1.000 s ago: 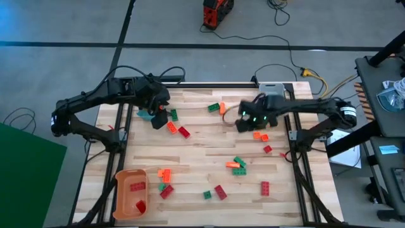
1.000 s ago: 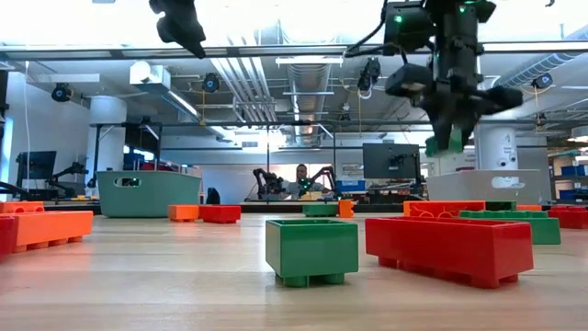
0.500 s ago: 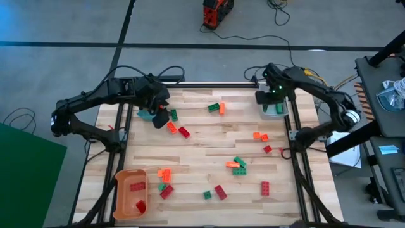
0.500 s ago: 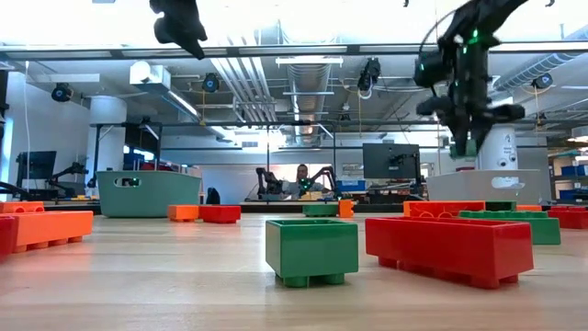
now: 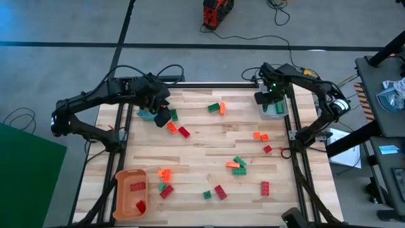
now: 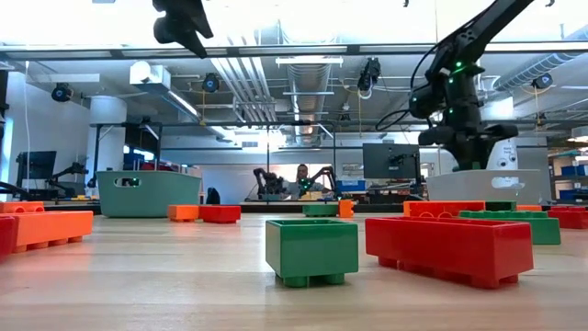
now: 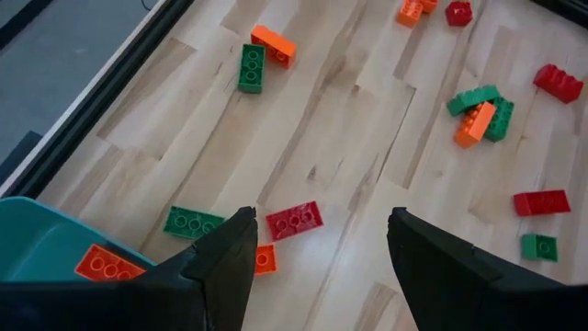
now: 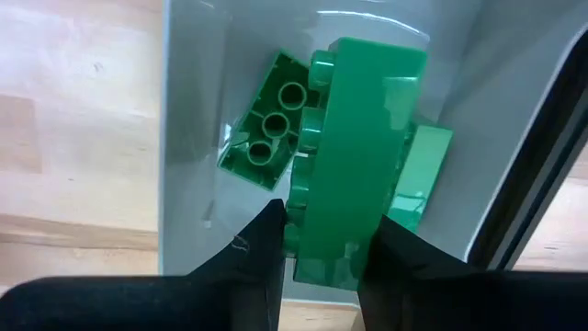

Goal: Sort blocks
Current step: Put the green game piece into the gray bin, then put the red game piece into the orange bin

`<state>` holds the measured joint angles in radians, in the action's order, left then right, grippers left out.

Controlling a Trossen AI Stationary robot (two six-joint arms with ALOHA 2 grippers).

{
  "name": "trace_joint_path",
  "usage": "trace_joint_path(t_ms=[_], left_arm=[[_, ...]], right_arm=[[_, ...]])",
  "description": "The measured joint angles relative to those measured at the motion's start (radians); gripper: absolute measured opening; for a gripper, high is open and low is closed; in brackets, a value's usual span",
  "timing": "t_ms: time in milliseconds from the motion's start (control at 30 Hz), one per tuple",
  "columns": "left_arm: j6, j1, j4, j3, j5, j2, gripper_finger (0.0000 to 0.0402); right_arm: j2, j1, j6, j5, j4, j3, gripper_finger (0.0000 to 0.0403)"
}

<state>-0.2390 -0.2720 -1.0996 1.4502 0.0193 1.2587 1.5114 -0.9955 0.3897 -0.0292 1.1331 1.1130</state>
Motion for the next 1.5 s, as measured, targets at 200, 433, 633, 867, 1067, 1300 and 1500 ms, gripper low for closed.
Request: trace_joint_path(t_ms=[200,433,633,867,1067,1300,1500], left_arm=[[-0.007,0.000,0.001,0.000,0.000,0.000,0.0220],[-0.010,0.000,0.003,0.000,0.000,0.000,0.0220],[-0.019,0.000,0.004,0.000,0.000,0.000,0.0220],[-0.032,0.000,0.005,0.000,0.000,0.000,0.0220],[-0.013,0.000,0.016,0.000,-0.002,0.000,0.0220],[0.015,0.000,0.033,0.000,-0.005,0.000,0.0220],[0.093,0.000,0.113,0.000,-0.015,0.023,0.0220]], right_arm=[[0.001,0.000,-0.001,-0.024,-0.007,0.008,0.0129],[-0.004,0.001,0.001,-0.023,-0.006,0.016,0.0113],[-0.070,0.036,0.015,-0.023,-0.008,0.065,0.0082],[-0.211,0.154,0.057,-0.023,-0.041,0.109,0.0050],[-0.337,0.315,0.089,-0.023,-0.120,0.109,0.0032],[-0.431,0.487,0.111,-0.020,-0.216,0.109,0.0028],[-0.465,0.558,0.133,-0.024,-0.272,0.109,0.0028]])
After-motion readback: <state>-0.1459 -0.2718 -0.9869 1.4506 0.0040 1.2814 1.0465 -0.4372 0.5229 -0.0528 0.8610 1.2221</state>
